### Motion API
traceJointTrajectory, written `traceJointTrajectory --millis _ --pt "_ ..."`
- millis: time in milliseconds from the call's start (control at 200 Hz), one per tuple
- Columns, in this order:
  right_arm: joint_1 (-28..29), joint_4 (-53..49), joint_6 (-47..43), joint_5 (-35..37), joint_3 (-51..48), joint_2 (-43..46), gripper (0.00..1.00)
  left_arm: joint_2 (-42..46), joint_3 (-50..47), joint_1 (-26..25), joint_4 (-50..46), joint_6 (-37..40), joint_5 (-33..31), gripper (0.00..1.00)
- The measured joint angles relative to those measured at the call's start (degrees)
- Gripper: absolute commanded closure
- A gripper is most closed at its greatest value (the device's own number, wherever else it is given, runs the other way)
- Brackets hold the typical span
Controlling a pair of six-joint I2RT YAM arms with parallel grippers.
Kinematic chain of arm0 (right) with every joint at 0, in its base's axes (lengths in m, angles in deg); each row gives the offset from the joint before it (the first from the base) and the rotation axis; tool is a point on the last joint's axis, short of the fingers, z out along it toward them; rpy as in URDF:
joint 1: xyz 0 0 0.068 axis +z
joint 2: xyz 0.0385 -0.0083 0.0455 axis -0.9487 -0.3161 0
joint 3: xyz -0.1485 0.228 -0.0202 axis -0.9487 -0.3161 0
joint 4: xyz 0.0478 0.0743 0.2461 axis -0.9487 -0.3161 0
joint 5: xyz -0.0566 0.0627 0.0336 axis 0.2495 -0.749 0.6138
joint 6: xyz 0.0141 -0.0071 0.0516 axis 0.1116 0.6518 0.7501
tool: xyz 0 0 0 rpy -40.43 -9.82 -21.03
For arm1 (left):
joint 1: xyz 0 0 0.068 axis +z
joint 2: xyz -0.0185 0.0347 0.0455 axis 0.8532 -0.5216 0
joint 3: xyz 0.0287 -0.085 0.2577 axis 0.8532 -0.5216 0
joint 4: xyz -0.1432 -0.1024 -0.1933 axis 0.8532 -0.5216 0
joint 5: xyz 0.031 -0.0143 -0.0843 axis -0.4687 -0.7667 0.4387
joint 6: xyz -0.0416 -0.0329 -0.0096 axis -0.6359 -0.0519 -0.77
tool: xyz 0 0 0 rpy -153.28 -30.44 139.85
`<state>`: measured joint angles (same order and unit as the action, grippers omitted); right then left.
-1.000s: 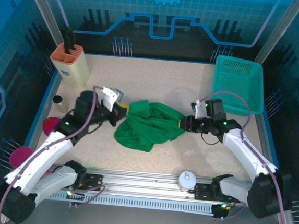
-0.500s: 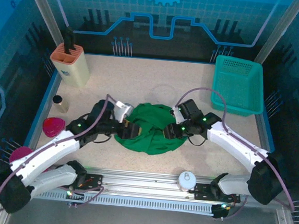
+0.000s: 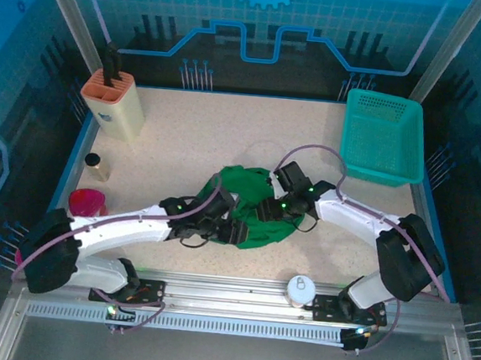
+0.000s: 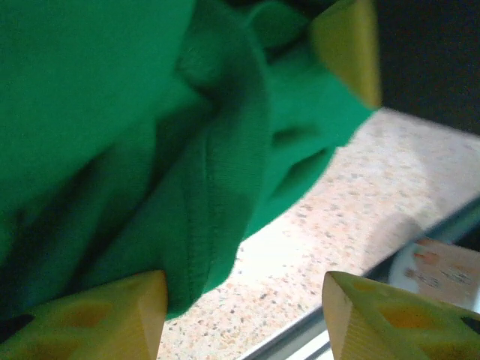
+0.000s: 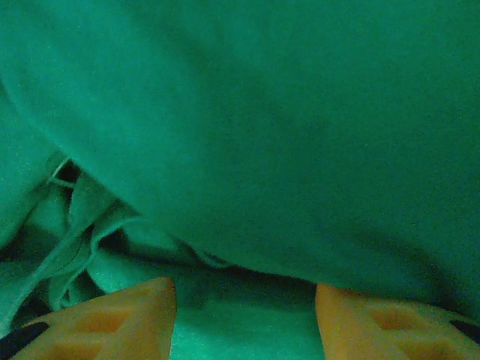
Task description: Fold the inside-out t-shirt
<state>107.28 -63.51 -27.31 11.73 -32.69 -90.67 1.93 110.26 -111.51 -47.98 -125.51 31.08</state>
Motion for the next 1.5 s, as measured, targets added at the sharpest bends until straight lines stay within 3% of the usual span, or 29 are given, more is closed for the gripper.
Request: traceJointTrajectory --millis 110,175,405,535,650,881,1051,1231,1346,1501 --pt "-1.27 2.08 0.48 -0.09 -1.29 0.20 0.48 -4.70 1.73 -3.63 -1.92 -3.69 -4.72 0.42" --pt "-1.66 3.06 0.96 -0.28 -2.54 0.57 0.49 -7.39 3.26 -4.74 -3.26 -5.84 -6.97 0.48" --pt "-3.08 4.52 1.49 -1.81 -5.33 2.51 0.50 -9.53 5.07 -4.79 -8.20 -10.54 -15.47 1.00" --pt "-3.48 4.85 -1.51 -4.04 -5.38 4.00 0.49 -7.28 4.50 -2.84 -9.03 -8.85 -16.13 1.00" --pt "-1.97 4.96 -8.07 -6.36 -5.35 5.75 0.45 0.22 1.68 0.09 -8.31 -4.44 -13.49 1.00" --pt "2.38 8.41 -25.70 -11.43 -5.64 7.96 0.41 18.62 -2.51 5.07 -4.11 4.15 -1.66 1.00" --pt "2.51 13.90 -27.23 -12.87 -5.49 6.97 0.36 21.68 -2.64 5.88 -2.86 8.28 5.11 1.00" --pt "5.29 17.42 -26.82 -9.88 -4.20 2.01 0.26 21.49 -3.28 5.88 -2.80 10.23 8.87 1.00" --pt "7.41 20.63 -25.81 -6.58 -4.26 0.20 0.27 22.56 -3.30 6.21 -2.69 10.67 9.27 1.00" --pt "8.50 25.68 -15.54 7.21 -5.27 -0.90 0.30 25.97 -3.28 7.43 -2.56 11.67 10.16 1.00"
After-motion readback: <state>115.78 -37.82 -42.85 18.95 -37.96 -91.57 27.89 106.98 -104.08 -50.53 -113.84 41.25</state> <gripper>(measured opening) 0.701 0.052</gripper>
